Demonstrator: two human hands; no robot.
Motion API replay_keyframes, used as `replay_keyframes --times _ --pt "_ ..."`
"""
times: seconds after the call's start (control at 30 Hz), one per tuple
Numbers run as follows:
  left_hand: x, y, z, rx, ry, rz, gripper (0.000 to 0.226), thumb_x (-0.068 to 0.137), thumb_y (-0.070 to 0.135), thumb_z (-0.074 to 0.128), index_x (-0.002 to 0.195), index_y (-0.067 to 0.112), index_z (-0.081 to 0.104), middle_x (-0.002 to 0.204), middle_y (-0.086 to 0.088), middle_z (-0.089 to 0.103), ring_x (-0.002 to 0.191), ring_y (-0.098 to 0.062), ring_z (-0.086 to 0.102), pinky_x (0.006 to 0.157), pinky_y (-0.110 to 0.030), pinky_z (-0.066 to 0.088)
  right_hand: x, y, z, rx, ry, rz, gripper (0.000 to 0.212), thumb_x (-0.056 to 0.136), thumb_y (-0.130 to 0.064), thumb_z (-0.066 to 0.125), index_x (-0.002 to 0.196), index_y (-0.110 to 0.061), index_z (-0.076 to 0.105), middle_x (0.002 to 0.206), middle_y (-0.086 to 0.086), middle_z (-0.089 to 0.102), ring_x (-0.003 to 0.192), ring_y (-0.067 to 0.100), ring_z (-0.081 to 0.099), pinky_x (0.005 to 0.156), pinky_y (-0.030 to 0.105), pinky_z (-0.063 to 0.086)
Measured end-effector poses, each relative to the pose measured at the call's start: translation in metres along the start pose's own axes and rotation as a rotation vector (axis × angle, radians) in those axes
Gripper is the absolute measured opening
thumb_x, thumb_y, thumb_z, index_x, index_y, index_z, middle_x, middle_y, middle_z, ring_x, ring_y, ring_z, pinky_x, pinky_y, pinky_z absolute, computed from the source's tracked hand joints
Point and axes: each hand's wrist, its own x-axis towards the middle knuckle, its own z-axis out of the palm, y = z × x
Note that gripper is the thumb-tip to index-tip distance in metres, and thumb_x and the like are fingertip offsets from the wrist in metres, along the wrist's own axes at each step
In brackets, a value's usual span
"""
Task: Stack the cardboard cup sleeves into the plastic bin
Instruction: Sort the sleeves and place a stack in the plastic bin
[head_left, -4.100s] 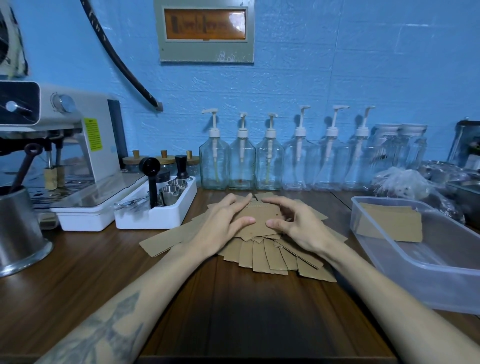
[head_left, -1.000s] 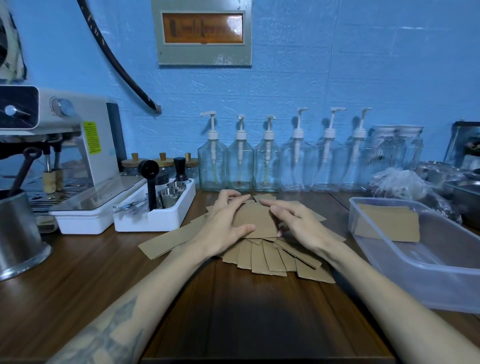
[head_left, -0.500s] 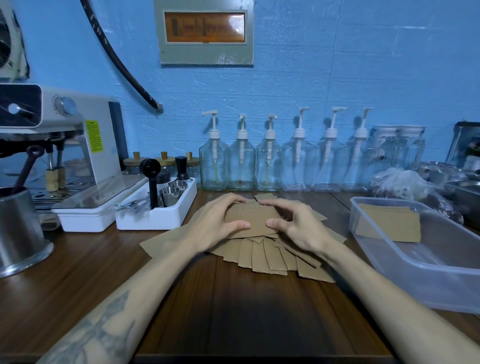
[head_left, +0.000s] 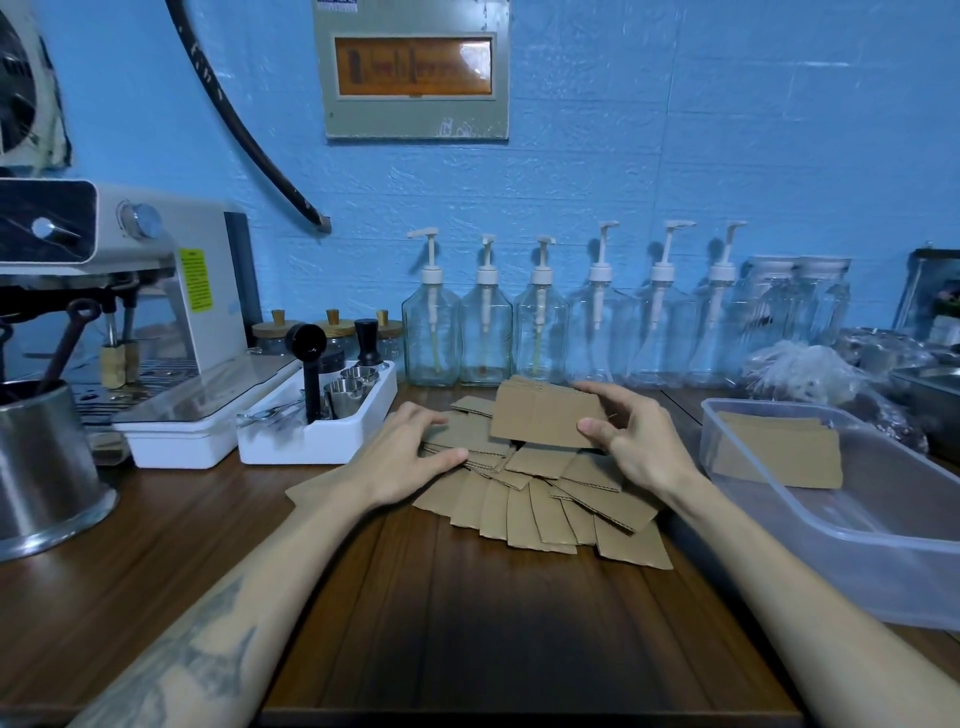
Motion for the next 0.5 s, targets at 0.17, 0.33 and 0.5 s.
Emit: replay_keyframes --times 0.17,0.33,0.5 --pt "0.013 0.003 0.006 0.034 -0.028 -0.037 0.078 0.086 0.073 0.046 0.145 0.022 0.042 0.148 0.001 0.04 0.136 -0.018 0.038 0.111 -0.042 0.036 0.0 0.0 0.001 -0.036 0.004 -0.014 0.045 0.089 -0.016 0.072 0.125 -0.042 0.063 0.104 0.0 0.069 0.1 0.019 0.062 0.098 0.037 0.05" --pt "0.024 -0.001 0.009 0.153 -0.109 -0.031 0.088 0.083 0.082 0.035 0.151 0.026 0.034 0.157 -0.002 0.034 0.145 -0.023 0.029 0.116 -0.042 0.025 0.001 0.003 -0.001 -0.057 -0.007 -0.021 0.046 0.09 -0.019 0.072 0.126 -0.046 0.062 0.103 -0.005 0.068 0.099 0.014 0.06 0.09 0.027 0.045" --pt "0.021 -0.01 0.006 0.1 -0.134 -0.066 0.081 0.083 0.079 0.04 0.144 0.027 0.042 0.129 0.004 0.045 0.124 -0.019 0.045 0.105 -0.04 0.039 0.003 0.004 0.0 -0.046 -0.007 -0.006 0.045 0.09 -0.018 0.072 0.126 -0.043 0.062 0.101 -0.001 0.068 0.096 0.02 0.063 0.094 0.035 0.051"
